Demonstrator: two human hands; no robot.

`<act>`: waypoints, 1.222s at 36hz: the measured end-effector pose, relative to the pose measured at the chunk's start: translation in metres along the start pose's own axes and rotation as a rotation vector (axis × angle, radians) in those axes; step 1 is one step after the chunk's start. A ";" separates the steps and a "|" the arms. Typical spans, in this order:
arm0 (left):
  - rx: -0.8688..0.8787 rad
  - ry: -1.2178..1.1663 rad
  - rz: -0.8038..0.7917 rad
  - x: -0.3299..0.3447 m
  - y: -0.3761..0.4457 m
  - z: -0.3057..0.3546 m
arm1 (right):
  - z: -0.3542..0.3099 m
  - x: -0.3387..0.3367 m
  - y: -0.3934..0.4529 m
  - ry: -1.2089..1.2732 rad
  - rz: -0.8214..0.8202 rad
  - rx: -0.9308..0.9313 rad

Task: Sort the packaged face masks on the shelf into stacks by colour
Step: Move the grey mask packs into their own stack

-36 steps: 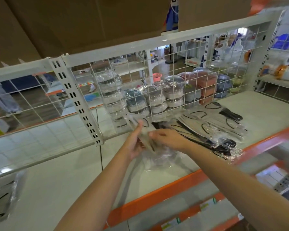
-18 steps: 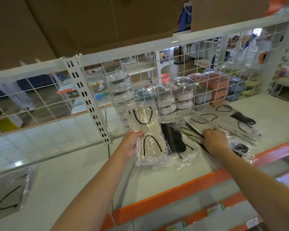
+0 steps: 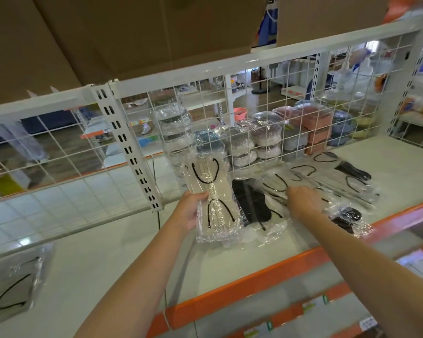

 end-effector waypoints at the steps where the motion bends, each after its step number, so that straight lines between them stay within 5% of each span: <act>1: -0.001 0.004 0.003 -0.001 0.003 -0.001 | -0.002 0.000 0.001 0.053 0.024 0.031; 6: -0.064 0.046 -0.033 -0.002 0.022 -0.015 | -0.035 -0.011 0.004 0.652 0.084 0.176; 13: -0.038 -0.066 -0.299 -0.002 0.038 -0.021 | -0.108 -0.043 -0.009 1.155 -0.129 -0.028; 18: 0.041 -0.061 -0.107 -0.022 0.048 -0.016 | -0.128 -0.046 -0.013 1.327 -0.284 -0.022; 23: 0.074 -0.129 0.000 -0.050 0.054 -0.004 | -0.123 -0.047 -0.002 1.266 -0.049 0.081; 30: 0.199 -0.182 -0.068 -0.068 0.047 0.018 | -0.137 -0.046 -0.002 1.326 -0.369 -0.061; 44: 0.364 -0.062 -0.038 -0.073 0.038 0.028 | -0.150 -0.041 -0.009 1.289 -0.254 -0.066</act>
Point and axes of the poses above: each hand's wrist, its own y-axis towards the middle knuckle, its own x-axis out of the palm, z = x × y, the point moved 2 cm from there along y, towards the middle knuckle, and after that the axes turned 15 degrees about z, right-handed, at the moved point
